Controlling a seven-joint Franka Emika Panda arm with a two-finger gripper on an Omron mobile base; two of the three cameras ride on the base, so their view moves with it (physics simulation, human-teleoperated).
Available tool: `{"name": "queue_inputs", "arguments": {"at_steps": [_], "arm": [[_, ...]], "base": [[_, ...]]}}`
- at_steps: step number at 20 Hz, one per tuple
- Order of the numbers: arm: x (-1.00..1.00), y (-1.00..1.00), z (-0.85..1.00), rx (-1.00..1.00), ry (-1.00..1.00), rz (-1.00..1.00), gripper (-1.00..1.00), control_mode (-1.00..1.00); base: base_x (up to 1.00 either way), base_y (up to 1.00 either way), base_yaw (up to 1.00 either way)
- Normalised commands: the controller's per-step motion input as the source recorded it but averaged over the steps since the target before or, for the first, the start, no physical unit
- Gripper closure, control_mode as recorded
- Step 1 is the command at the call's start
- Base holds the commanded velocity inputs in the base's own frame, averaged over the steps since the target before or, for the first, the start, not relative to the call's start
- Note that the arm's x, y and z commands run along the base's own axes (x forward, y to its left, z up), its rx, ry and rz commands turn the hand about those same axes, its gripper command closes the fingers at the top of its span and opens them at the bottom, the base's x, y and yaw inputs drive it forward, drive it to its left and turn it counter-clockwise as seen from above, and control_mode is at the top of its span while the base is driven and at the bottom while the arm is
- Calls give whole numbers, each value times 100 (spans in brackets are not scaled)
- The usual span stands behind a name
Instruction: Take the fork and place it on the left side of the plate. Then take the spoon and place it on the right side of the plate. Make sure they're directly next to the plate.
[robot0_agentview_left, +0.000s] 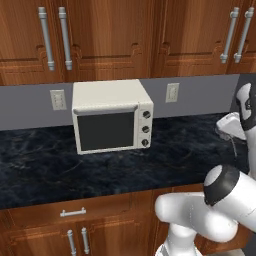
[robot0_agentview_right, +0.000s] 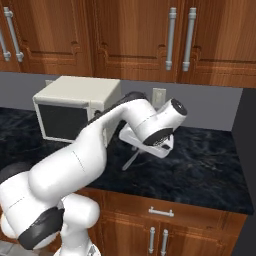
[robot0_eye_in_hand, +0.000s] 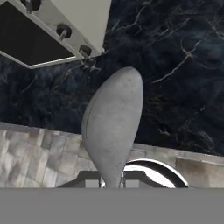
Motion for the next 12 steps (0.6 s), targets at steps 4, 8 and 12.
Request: {"name": "queue_inputs", "arguments": {"at_steps": [4,8,12], "arm": [[-100,27,0,-38,-1,-27,100,-100],[-100,46,0,-46,-11,-31,100,-100],[-83,71,4,-43,-11,-20,100,-100]], "base": [[0,0,0],[0,0,0],[0,0,0]]}}
